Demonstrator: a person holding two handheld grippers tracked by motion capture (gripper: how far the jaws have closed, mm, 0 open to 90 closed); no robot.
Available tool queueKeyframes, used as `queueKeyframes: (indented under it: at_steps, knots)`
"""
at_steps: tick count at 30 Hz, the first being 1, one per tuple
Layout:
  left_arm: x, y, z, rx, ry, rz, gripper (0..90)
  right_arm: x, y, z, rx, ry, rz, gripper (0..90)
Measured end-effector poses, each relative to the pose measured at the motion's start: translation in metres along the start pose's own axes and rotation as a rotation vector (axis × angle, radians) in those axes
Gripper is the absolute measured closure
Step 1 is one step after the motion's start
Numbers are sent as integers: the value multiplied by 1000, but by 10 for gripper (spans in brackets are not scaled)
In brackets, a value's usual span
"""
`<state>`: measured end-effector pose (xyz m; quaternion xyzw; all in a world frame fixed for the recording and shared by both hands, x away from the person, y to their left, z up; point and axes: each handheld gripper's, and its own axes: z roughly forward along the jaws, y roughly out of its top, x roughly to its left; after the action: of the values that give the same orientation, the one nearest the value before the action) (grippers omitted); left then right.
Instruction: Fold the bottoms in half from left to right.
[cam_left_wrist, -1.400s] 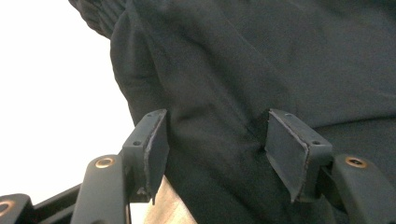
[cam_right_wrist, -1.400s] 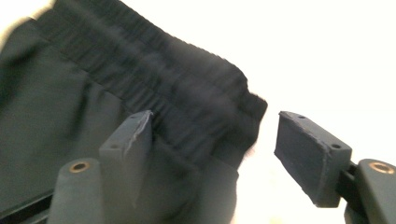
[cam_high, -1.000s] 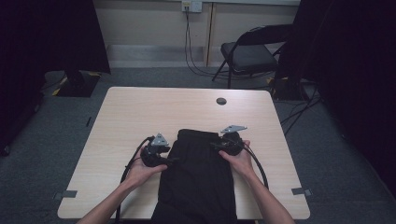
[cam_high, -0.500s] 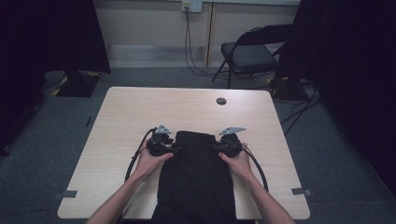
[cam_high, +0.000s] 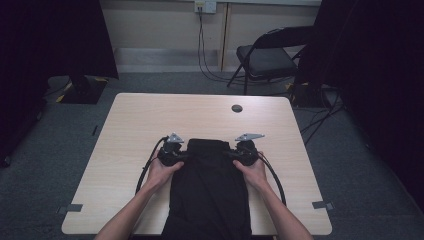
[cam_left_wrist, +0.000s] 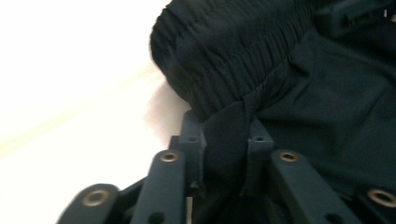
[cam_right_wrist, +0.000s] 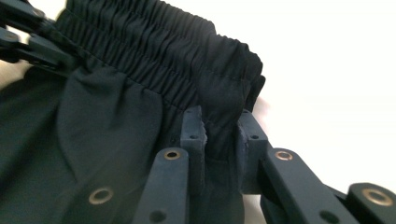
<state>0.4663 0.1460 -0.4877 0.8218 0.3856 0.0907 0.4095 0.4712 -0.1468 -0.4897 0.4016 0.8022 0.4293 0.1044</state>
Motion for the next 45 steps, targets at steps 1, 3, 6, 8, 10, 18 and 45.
queueKeyframes:
  at_steps: [1, 3, 6, 8, 10, 18, 45]
  knots:
    - [0, 4, -2, -21, 2, 0, 775, 0, 4, -1, -8, -3, -1, 772]
    - [2, 16, -10, -62, 5, 2, 779, 0, 13, -4, -32, -8, -1, 772]
    - [5, 39, -26, -120, 29, 23, 779, -1, 34, -15, -95, -6, 6, 772]
    - [6, 48, -32, -143, 37, 24, 782, 0, 52, -25, -138, -9, -5, 772]
    - [8, 75, -52, -211, 61, 45, 782, 2, 73, -35, -191, -11, -20, 773]
    - [8, 159, -115, -393, 153, 106, 785, 11, 169, -77, -347, -60, -85, 776]
    - [-90, 41, -136, -270, -74, 226, 771, 54, 76, -156, -306, 142, -181, 779]
